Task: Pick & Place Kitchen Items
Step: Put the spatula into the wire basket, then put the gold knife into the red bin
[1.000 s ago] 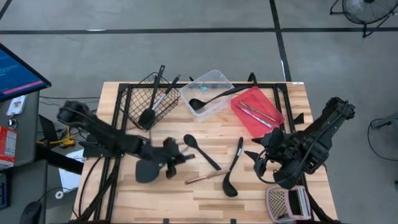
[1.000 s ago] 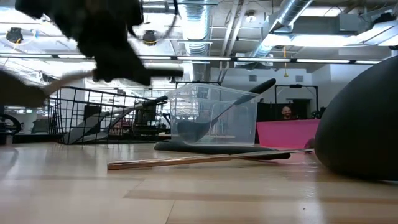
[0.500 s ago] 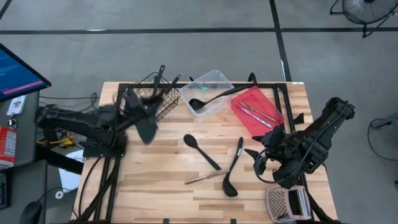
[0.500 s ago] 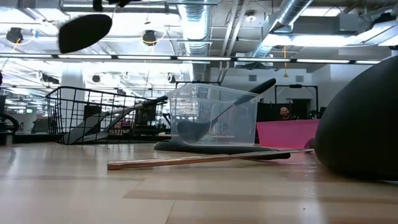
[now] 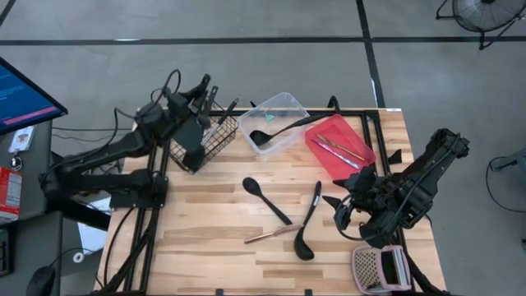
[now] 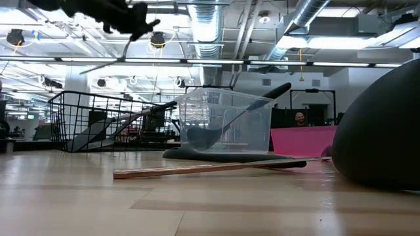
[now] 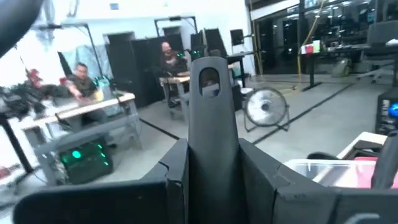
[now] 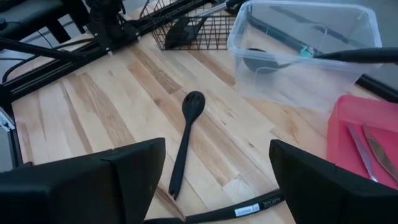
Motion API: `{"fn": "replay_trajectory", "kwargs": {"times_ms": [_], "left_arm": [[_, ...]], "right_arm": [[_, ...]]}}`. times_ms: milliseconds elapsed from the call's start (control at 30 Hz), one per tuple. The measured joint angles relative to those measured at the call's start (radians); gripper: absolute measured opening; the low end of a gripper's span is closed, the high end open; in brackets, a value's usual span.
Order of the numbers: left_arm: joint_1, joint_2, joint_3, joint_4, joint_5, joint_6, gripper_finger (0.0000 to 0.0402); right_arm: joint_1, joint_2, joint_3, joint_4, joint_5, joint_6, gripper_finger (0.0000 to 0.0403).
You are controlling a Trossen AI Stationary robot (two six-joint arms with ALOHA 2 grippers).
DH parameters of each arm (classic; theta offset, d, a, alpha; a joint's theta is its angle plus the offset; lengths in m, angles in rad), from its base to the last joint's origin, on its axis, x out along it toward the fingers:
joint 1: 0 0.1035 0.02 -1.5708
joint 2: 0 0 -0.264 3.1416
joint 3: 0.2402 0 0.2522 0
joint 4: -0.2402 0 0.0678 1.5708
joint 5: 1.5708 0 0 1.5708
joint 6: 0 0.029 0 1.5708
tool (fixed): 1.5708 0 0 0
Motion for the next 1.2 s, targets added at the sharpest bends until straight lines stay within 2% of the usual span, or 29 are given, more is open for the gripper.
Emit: {"fn": "replay_trajectory", "kwargs": {"times_ms": [100, 200, 333, 600, 867, 1000, 1200], "left_arm": [[0.087, 0.030, -0.008, 0.006, 0.120, -0.046, 0.0072], [0.136, 0.058, -0.046, 0.013, 0.179, -0.078, 0.0072], [0.169, 0.068, -0.123, 0.032, 0.180, -0.083, 0.0072], [0.237, 0.067, -0.307, 0.286, 0.229, -0.145, 0.0072], [0.247, 0.068, -0.365, 0.301, 0.232, -0.145, 0.0075], [0.247, 0.067, -0.365, 0.304, 0.232, -0.130, 0.0119], [0.246, 0.067, -0.365, 0.303, 0.285, -0.110, 0.0229]], "right_arm": [[0.001, 0.000, 0.000, 0.000, -0.020, 0.002, 0.0285], [0.001, 0.000, 0.000, 0.001, -0.034, 0.002, 0.0285], [0.001, 0.000, 0.000, 0.001, -0.050, 0.002, 0.0285], [0.002, 0.000, 0.000, 0.000, -0.086, 0.003, 0.0285], [0.002, 0.000, 0.000, 0.000, -0.099, 0.002, 0.0285], [-0.002, 0.000, 0.000, -0.005, -0.099, 0.002, 0.0285], [-0.024, 0.000, 0.000, -0.008, -0.099, -0.014, 0.0286]]}}
